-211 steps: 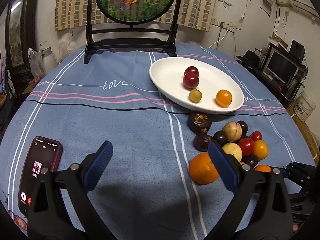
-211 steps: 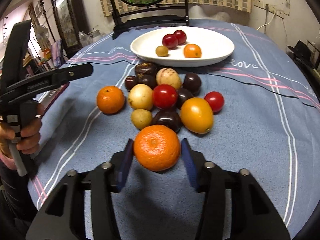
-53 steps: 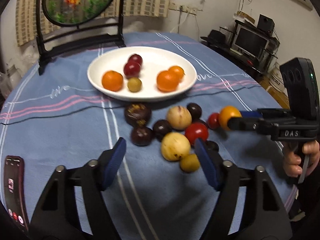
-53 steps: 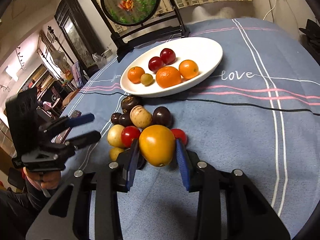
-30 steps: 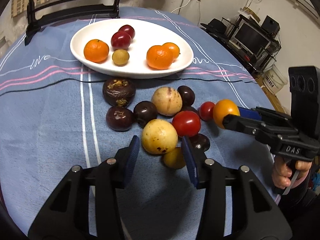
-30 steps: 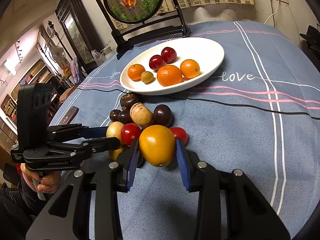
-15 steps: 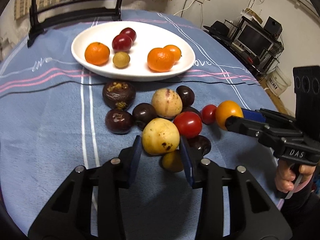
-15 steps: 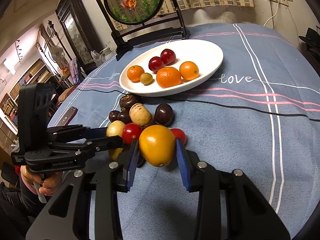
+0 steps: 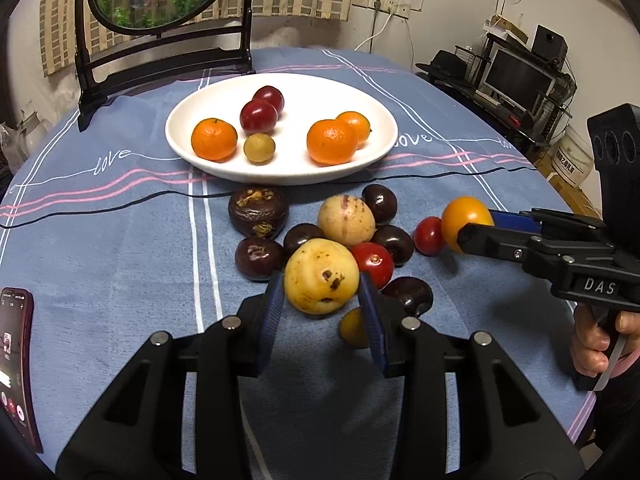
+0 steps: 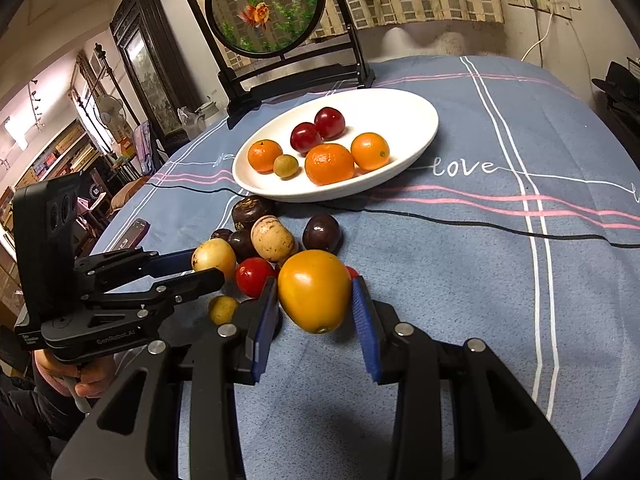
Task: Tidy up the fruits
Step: 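Carry both yellow fruits onto the plate and open both tools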
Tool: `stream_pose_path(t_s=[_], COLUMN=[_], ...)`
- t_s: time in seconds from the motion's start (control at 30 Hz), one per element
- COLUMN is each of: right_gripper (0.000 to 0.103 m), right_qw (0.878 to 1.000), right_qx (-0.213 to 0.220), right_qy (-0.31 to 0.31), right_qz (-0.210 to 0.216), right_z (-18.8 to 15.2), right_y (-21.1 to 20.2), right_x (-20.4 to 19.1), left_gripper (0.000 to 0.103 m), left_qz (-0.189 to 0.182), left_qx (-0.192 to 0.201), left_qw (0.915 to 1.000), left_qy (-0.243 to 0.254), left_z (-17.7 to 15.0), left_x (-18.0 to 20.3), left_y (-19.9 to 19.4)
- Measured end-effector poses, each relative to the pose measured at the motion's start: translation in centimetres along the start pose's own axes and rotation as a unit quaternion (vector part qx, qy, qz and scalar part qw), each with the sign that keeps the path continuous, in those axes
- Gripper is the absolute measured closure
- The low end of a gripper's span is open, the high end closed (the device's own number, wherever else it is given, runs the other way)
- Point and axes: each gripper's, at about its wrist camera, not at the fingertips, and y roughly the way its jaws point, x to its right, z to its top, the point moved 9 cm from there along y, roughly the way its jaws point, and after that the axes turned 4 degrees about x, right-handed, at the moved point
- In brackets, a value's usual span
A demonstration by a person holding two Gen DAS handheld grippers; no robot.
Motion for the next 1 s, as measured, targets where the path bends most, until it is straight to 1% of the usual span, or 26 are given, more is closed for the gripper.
stream_pose_path(t_s=[0.27, 0.4, 0.5, 0.57, 0.67, 0.73, 0.77, 0.8, 0.9, 1.0], right_gripper=[0.065, 0.065, 0.065, 0.065, 0.065, 0.065, 0.065, 0.065, 0.065, 0.065], right_qw=[1.000, 0.999, 0.998, 0.997, 0.995, 0.994, 0.994, 0.993, 0.993, 0.993], right_qx=[0.018, 0.037, 0.056, 0.072, 0.094, 0.105, 0.108, 0.111, 0.111, 0.104], right_qy=[-0.013, -0.013, 0.001, 0.008, 0.024, 0.024, 0.023, 0.024, 0.022, 0.025], right_qz=[-0.003, -0.001, 0.012, 0.012, 0.007, -0.009, -0.014, -0.023, -0.036, -0.038], right_z=[0.4, 1.0, 2.0, 3.1, 5.4, 7.2, 7.9, 8.8, 10.4, 11.2], right_y=[-0.3, -0.7, -0.9, -0.7, 0.1, 1.2, 1.7, 2.6, 4.5, 6.1], right_x=[-0.4, -0.4, -0.4, -0.2, 0.4, 1.0, 1.2, 1.5, 2.2, 2.8], left_gripper=[0.064, 0.064, 0.064, 0.064, 0.064, 0.064, 0.064, 0.064, 0.064, 0.064], left_qz=[-0.001, -0.012, -0.009, -0.010, -0.013, -0.002, 0.010, 0.017, 0.016, 0.019], left_qx=[0.025, 0.043, 0.060, 0.064, 0.066, 0.073, 0.075, 0.074, 0.063, 0.060], left_qw=[0.9997, 0.9988, 0.9977, 0.9973, 0.9964, 0.9961, 0.9961, 0.9962, 0.9965, 0.9966], left_qy=[0.002, -0.019, -0.032, -0.035, -0.050, -0.050, -0.045, -0.043, -0.053, -0.052], left_z=[0.3, 1.0, 2.2, 3.3, 5.7, 7.4, 8.4, 8.8, 10.2, 11.1], left_x=[0.2, -0.5, -1.4, -1.8, -2.6, -3.1, -3.4, -3.7, -4.2, -4.4], left_y=[-1.3, -2.3, -2.8, -2.8, -2.0, -1.0, -0.2, 0.4, 2.7, 4.1])
